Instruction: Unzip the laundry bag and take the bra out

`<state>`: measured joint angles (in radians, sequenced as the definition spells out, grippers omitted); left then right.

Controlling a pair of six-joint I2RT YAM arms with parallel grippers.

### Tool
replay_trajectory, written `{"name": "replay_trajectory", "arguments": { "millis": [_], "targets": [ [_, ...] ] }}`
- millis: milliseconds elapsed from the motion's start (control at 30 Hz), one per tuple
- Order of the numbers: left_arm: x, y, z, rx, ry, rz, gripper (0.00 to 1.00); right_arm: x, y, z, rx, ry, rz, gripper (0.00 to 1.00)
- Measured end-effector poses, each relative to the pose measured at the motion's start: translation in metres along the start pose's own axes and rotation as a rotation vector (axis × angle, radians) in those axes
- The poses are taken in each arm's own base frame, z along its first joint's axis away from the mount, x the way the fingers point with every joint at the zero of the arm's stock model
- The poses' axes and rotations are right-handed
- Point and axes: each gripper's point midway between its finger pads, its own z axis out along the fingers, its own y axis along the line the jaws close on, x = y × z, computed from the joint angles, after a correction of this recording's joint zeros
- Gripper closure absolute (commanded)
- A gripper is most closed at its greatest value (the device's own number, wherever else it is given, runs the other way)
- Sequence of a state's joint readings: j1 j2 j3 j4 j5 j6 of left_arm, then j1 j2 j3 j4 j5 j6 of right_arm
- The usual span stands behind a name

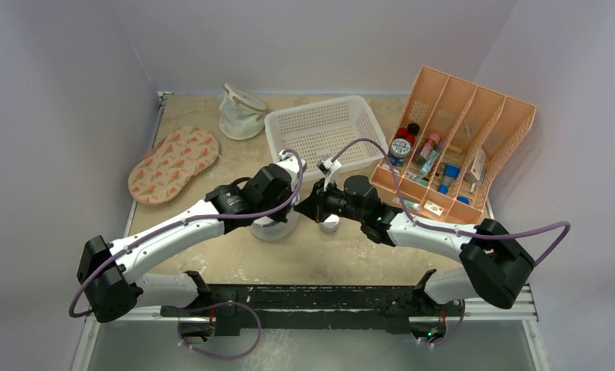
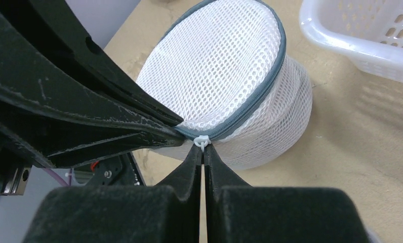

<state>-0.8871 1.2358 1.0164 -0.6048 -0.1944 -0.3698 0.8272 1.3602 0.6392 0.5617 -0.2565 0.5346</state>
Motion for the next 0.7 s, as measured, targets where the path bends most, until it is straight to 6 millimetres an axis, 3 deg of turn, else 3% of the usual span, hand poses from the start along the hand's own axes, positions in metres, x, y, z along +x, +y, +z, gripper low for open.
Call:
{"name": "replay_trajectory", "arguments": {
  "millis": [233,367,433,500,567,700],
  "targets": [
    [-0.003,0.002,-0.002,-0.009,-0.017,0.005,1.00,-0.009,-0.023,-0.004,0.032,-0.009,0.037,1.00],
    [-0.002,0.004,-0.005,-0.016,-0.013,0.005,0.99,-0.004,-0.035,-0.005,0.051,0.016,0.027,1.00],
    [0.001,0.006,-0.007,-0.018,-0.006,0.007,0.73,-0.002,-0.030,-0.005,0.026,0.027,0.011,1.00],
    [0.004,0.007,-0.009,-0.022,0.005,0.008,0.57,0.001,-0.025,-0.005,0.002,0.038,-0.001,1.00],
    [0.008,0.009,-0.011,-0.027,0.020,-0.001,0.50,0.004,-0.019,-0.004,-0.014,0.047,-0.013,1.00],
    [0.012,0.007,-0.012,-0.022,0.035,-0.025,0.49,0.009,-0.002,-0.002,-0.066,0.061,-0.026,1.00]
  ]
}}
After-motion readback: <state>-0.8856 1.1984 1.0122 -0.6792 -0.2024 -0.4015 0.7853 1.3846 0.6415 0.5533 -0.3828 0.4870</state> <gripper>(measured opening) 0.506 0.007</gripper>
